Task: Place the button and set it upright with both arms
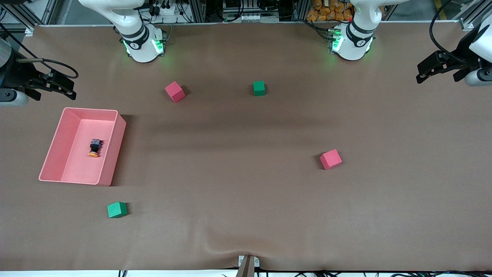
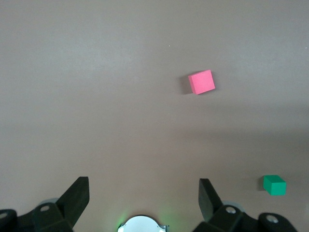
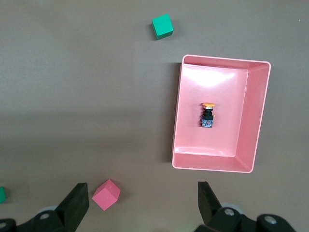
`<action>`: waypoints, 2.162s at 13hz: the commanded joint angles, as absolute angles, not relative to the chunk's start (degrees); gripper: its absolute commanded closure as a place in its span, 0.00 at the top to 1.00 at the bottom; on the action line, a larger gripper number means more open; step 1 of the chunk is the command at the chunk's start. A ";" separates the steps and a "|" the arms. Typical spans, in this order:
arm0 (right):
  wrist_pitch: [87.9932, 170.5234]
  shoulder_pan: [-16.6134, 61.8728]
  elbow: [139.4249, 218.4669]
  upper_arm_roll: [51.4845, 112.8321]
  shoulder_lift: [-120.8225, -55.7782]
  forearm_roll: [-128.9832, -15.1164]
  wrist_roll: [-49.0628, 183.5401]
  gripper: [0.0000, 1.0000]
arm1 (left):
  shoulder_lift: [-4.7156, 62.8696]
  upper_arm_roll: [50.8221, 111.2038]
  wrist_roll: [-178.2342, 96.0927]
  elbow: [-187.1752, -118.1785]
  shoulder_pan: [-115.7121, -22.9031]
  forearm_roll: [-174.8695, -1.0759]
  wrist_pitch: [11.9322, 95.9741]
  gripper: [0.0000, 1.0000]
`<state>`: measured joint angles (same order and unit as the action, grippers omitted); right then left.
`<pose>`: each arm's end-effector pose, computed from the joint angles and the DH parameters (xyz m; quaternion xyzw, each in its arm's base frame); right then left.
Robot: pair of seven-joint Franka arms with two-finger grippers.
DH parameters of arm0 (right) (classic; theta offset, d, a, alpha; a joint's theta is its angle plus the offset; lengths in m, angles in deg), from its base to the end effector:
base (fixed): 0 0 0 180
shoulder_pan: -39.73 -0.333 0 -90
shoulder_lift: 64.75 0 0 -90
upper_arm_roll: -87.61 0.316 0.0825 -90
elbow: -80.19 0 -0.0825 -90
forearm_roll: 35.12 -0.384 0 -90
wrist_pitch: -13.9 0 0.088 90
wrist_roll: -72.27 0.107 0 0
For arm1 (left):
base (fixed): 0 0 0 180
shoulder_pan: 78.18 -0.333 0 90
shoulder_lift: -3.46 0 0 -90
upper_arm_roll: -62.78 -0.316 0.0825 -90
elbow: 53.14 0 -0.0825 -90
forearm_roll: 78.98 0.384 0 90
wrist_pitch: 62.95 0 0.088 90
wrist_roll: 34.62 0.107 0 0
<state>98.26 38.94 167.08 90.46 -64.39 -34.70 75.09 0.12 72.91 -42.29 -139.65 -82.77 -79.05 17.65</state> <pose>0.5417 0.0337 0.6448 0.9998 0.0069 -0.0187 0.0049 0.5161 -0.0535 0.6695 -0.9996 -0.0188 0.0222 0.0071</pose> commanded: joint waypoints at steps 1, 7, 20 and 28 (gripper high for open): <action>98.10 40.34 166.14 91.47 -64.84 -34.15 74.56 1.00 | -0.06 72.97 -41.22 -138.75 -83.02 -78.72 16.42 1.00; 97.93 40.52 166.14 91.39 -64.92 -34.15 74.56 1.00 | 0.12 73.06 -41.21 -138.75 -83.02 -78.37 16.51 1.00; 101.79 47.72 166.41 87.88 -75.19 -32.65 74.29 1.00 | -0.06 73.59 -41.30 -138.83 -82.93 -78.54 16.51 1.00; 124.61 53.09 184.23 87.78 -78.98 -32.74 63.04 1.00 | -0.15 73.06 -40.86 -138.83 -83.02 -78.45 16.51 1.00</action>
